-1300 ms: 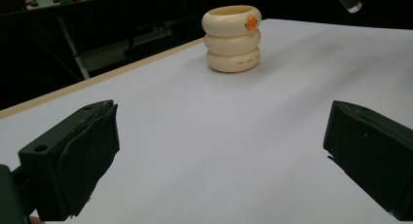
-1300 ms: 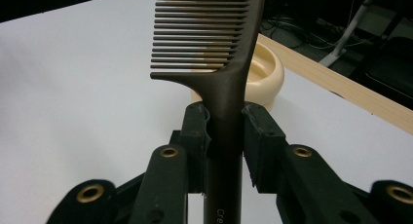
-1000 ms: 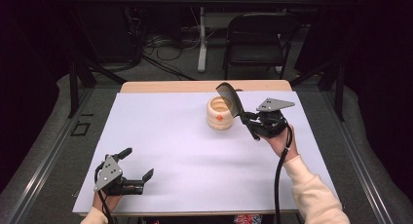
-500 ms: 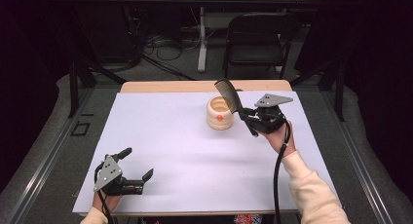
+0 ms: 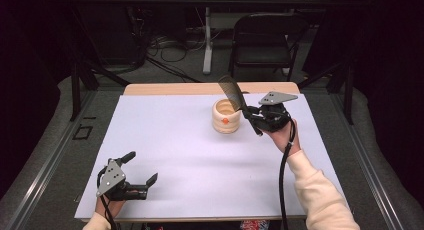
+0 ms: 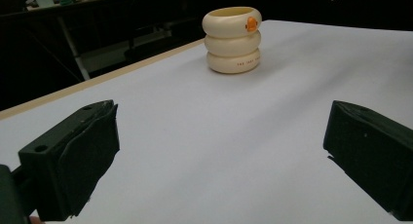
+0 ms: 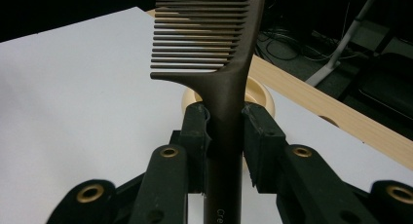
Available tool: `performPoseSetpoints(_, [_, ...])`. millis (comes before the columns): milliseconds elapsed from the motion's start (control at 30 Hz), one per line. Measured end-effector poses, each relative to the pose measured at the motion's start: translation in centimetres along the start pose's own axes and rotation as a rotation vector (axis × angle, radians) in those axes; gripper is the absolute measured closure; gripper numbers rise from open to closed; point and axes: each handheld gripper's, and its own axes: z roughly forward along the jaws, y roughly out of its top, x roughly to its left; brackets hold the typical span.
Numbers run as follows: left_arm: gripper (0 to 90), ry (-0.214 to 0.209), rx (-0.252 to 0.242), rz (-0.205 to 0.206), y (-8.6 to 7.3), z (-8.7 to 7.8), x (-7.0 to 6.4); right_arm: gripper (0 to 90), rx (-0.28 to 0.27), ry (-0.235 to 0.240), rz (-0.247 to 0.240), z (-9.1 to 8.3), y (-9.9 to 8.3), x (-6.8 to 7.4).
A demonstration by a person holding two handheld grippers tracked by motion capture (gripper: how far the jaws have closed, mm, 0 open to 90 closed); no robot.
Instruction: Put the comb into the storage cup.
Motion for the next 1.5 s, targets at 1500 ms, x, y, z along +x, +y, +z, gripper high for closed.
performPoseSetpoints(1500, [0.0,0.000,-0.002,-0.002,0.0,0.0,0.0,72.2,-0.019,-0.011,-0.010,3.6,2.7,0.0])
